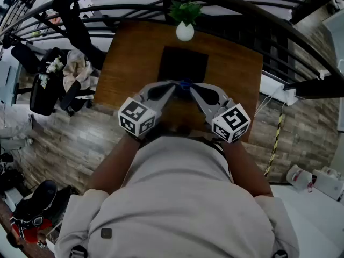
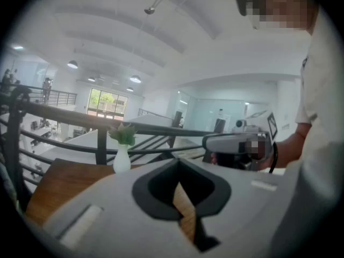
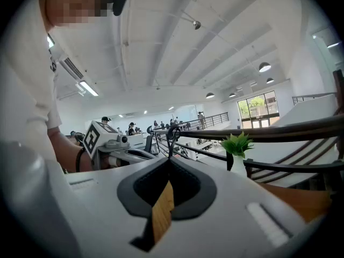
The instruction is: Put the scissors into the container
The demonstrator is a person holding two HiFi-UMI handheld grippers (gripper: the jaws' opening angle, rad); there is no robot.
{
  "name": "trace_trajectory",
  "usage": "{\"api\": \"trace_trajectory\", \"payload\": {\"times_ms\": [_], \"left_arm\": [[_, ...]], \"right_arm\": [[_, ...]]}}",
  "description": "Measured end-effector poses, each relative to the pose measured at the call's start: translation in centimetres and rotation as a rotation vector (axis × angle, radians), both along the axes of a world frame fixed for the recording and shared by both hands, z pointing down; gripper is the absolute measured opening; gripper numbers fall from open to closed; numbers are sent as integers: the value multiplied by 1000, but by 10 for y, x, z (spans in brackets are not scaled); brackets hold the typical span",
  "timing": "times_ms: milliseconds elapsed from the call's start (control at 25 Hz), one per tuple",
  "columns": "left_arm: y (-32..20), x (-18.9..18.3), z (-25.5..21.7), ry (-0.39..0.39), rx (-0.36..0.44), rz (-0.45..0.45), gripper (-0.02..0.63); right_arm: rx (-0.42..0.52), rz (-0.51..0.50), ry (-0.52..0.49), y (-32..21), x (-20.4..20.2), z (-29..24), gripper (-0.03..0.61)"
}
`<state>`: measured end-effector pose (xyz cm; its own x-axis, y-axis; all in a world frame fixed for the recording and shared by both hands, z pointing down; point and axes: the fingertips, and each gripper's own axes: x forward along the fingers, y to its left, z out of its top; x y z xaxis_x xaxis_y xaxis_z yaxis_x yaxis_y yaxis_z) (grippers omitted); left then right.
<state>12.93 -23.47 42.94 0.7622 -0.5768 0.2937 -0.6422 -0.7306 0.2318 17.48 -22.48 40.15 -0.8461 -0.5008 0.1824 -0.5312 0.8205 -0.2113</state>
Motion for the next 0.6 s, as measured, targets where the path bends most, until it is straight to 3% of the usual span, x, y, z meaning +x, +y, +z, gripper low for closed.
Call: {"api": "trace_trajectory", "payload": {"times_ms": [160, 320, 600], "left_arm": [[-2, -17, -14, 27, 31, -21, 3], [18, -24, -25, 47, 46, 38, 3], [63, -74, -26, 36, 19, 103, 3]], "right_arm": [[4, 12, -1, 3, -8, -5, 7], [-27, 53, -4, 14, -19, -4, 6], [-35, 97, 27, 54, -58, -4, 6]]}}
